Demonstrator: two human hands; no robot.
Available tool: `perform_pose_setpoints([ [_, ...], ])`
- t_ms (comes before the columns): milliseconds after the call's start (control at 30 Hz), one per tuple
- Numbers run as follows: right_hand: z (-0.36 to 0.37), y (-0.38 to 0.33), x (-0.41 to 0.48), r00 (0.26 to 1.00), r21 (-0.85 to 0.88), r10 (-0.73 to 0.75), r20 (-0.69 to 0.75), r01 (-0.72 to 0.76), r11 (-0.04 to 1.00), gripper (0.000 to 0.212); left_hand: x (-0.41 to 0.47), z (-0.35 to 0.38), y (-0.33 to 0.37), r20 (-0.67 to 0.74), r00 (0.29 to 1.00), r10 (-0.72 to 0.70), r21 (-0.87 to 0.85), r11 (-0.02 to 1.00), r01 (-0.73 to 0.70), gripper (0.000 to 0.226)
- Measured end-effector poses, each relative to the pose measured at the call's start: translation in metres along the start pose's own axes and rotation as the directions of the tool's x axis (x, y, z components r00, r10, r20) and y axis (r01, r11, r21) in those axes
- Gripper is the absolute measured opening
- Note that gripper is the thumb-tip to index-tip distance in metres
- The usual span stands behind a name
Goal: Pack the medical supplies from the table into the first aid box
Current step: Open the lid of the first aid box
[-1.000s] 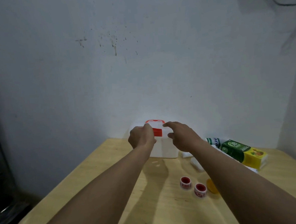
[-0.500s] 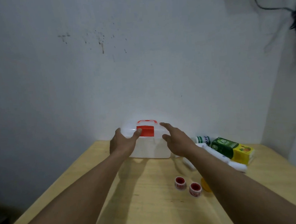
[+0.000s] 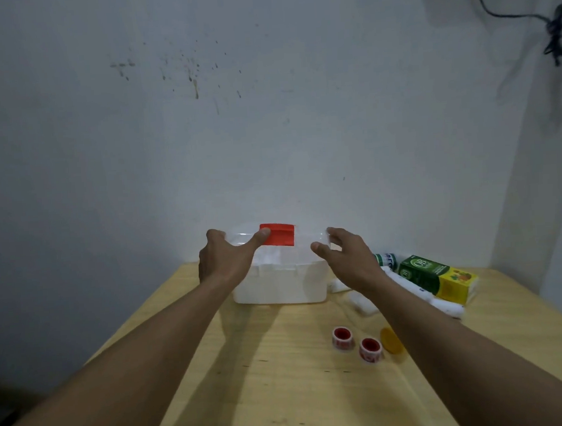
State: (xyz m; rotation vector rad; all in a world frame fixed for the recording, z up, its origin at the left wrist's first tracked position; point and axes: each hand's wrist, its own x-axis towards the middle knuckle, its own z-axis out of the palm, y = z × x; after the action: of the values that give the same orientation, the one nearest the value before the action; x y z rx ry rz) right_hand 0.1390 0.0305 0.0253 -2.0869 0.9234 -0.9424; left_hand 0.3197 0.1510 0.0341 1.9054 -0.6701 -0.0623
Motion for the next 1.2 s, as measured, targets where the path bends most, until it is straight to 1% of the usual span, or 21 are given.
perform_pose_setpoints([
  [100, -0.003, -0.006, 0.000, 0.999, 0.062, 0.002, -0.045, 0.001, 0.998, 0.062, 0.000, -0.002, 0.008, -0.008, 1.000, -0.006, -0.025, 1.000, 0.006, 0.101],
  [167, -0.007, -0.012, 0.003, 0.997, 0.126, 0.008, -0.072, 0.001, 0.992, 0.060, 0.005, -0.004, 0.014, -0.035, 0.999, -0.004, -0.050, 0.999, 0.003, 0.096],
  [267, -0.012, -0.025, 0.011, 0.995, 0.170, -0.004, -0.098, 0.020, 0.985, 0.059, 0.015, -0.008, 0.026, -0.076, 0.997, -0.015, -0.111, 0.994, 0.007, 0.072],
  [300, -0.014, -0.028, 0.014, 0.995, 0.170, -0.005, -0.095, 0.022, 0.985, 0.056, 0.019, -0.009, 0.029, -0.074, 0.997, -0.019, -0.132, 0.991, 0.009, 0.065],
  [367, -0.016, -0.033, 0.020, 0.998, 0.195, 0.003, -0.068, 0.011, 0.981, 0.050, 0.028, -0.010, 0.034, -0.051, 0.999, -0.017, -0.165, 0.986, 0.008, 0.059],
  [433, -0.017, -0.034, 0.025, 1.000, 0.205, 0.009, -0.005, -0.008, 0.979, 0.052, 0.034, -0.011, 0.037, -0.022, 1.000, -0.012, -0.192, 0.981, 0.008, 0.055],
  [567, -0.015, -0.029, 0.034, 0.991, 0.191, 0.052, 0.120, -0.074, 0.979, 0.078, 0.045, -0.011, 0.039, 0.073, 0.997, 0.010, -0.231, 0.973, 0.008, 0.063],
  [633, -0.013, -0.026, 0.039, 0.985, 0.197, 0.075, 0.152, -0.104, 0.975, 0.083, 0.048, -0.011, 0.039, 0.109, 0.994, 0.011, -0.242, 0.970, 0.016, 0.066],
  [767, -0.010, -0.023, 0.047, 0.979, 0.199, 0.110, 0.172, -0.144, 0.969, 0.076, 0.053, -0.009, 0.041, 0.137, 0.991, 0.005, -0.248, 0.968, 0.029, 0.072],
  [933, -0.008, -0.021, 0.060, 0.978, 0.216, 0.123, 0.168, -0.159, 0.963, 0.079, 0.060, -0.004, 0.042, 0.166, 0.986, 0.006, -0.212, 0.977, 0.030, 0.074],
  [1200, -0.007, -0.018, 0.070, 0.980, 0.217, 0.128, 0.155, -0.160, 0.963, 0.075, 0.071, 0.002, 0.039, 0.158, 0.987, 0.009, -0.143, 0.990, 0.014, 0.068],
])
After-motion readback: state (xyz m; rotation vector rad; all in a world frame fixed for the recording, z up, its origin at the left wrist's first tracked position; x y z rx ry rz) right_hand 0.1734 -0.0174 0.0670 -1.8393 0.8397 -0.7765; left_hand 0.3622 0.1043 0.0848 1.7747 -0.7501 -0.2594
